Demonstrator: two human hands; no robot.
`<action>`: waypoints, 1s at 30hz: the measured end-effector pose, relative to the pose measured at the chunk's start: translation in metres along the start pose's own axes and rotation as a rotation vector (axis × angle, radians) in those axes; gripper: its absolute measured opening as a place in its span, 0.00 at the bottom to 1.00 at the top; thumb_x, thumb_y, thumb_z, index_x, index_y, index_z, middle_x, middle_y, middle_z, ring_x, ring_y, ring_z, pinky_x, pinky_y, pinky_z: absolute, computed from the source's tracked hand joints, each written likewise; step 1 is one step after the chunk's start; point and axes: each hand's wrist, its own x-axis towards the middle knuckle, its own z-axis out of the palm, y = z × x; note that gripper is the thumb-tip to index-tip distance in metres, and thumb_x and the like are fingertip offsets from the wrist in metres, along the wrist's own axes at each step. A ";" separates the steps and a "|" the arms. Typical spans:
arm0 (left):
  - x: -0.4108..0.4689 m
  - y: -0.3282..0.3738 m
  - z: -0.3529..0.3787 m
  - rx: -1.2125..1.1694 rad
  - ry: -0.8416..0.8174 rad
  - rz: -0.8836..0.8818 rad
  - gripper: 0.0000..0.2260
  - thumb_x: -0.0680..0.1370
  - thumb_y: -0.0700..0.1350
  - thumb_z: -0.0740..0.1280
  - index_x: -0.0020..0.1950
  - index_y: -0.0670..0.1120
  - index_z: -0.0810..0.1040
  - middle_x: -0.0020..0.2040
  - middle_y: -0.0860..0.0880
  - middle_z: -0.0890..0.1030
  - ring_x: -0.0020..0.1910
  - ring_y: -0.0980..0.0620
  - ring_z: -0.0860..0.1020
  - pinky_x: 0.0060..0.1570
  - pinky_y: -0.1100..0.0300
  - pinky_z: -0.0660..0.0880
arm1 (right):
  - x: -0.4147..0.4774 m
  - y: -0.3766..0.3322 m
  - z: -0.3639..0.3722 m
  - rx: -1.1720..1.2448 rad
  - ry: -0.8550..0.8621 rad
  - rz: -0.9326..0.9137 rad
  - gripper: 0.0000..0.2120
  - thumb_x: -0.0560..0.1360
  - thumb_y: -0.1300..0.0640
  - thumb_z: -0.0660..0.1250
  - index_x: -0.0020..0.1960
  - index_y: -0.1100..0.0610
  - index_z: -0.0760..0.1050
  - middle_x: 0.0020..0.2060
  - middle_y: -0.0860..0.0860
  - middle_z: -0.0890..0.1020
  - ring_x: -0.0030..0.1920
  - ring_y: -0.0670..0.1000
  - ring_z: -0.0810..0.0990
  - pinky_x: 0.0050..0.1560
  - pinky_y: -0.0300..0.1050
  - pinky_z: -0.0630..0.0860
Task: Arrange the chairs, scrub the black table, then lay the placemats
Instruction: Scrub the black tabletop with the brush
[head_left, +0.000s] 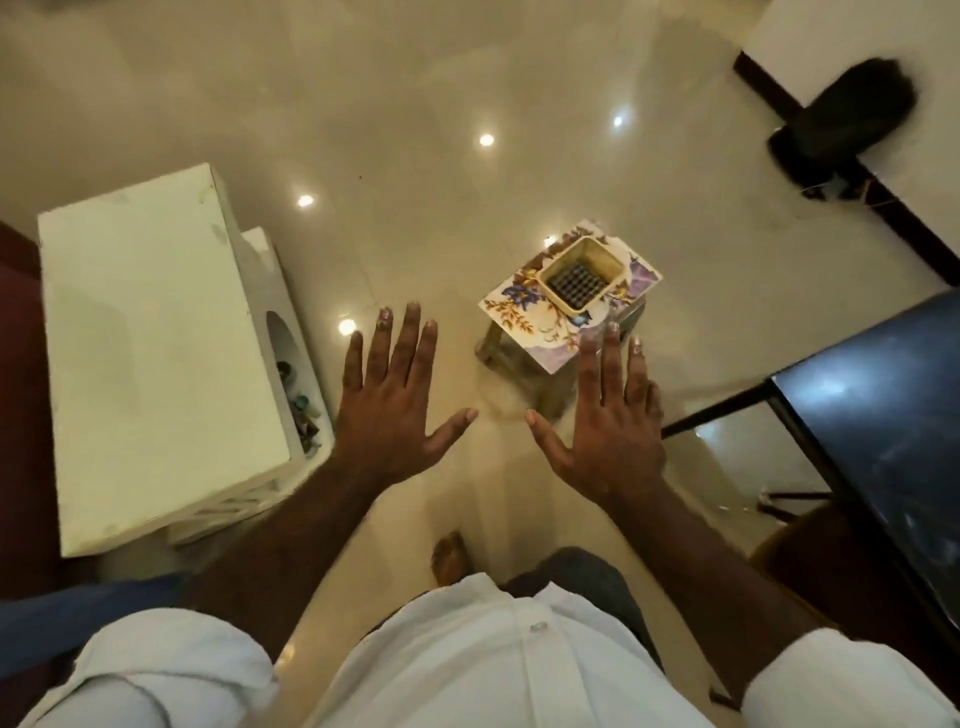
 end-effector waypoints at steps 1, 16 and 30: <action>0.011 -0.016 0.001 -0.004 -0.007 -0.017 0.50 0.82 0.76 0.56 0.91 0.44 0.45 0.91 0.43 0.41 0.89 0.38 0.40 0.84 0.30 0.49 | 0.017 -0.009 0.003 0.007 -0.016 -0.001 0.55 0.79 0.21 0.57 0.91 0.54 0.42 0.90 0.57 0.43 0.88 0.67 0.48 0.82 0.71 0.59; 0.255 -0.140 0.035 -0.024 -0.076 -0.135 0.51 0.81 0.78 0.54 0.91 0.46 0.41 0.90 0.45 0.38 0.89 0.40 0.38 0.85 0.31 0.49 | 0.325 -0.046 0.049 0.058 -0.043 -0.046 0.55 0.79 0.21 0.57 0.91 0.53 0.40 0.90 0.56 0.42 0.88 0.67 0.49 0.84 0.70 0.53; 0.529 -0.280 0.058 -0.027 -0.115 0.108 0.49 0.82 0.77 0.54 0.91 0.44 0.49 0.91 0.44 0.43 0.90 0.39 0.43 0.84 0.30 0.54 | 0.572 -0.092 0.078 -0.012 -0.073 0.190 0.52 0.81 0.21 0.51 0.91 0.53 0.39 0.89 0.57 0.38 0.89 0.64 0.43 0.85 0.71 0.56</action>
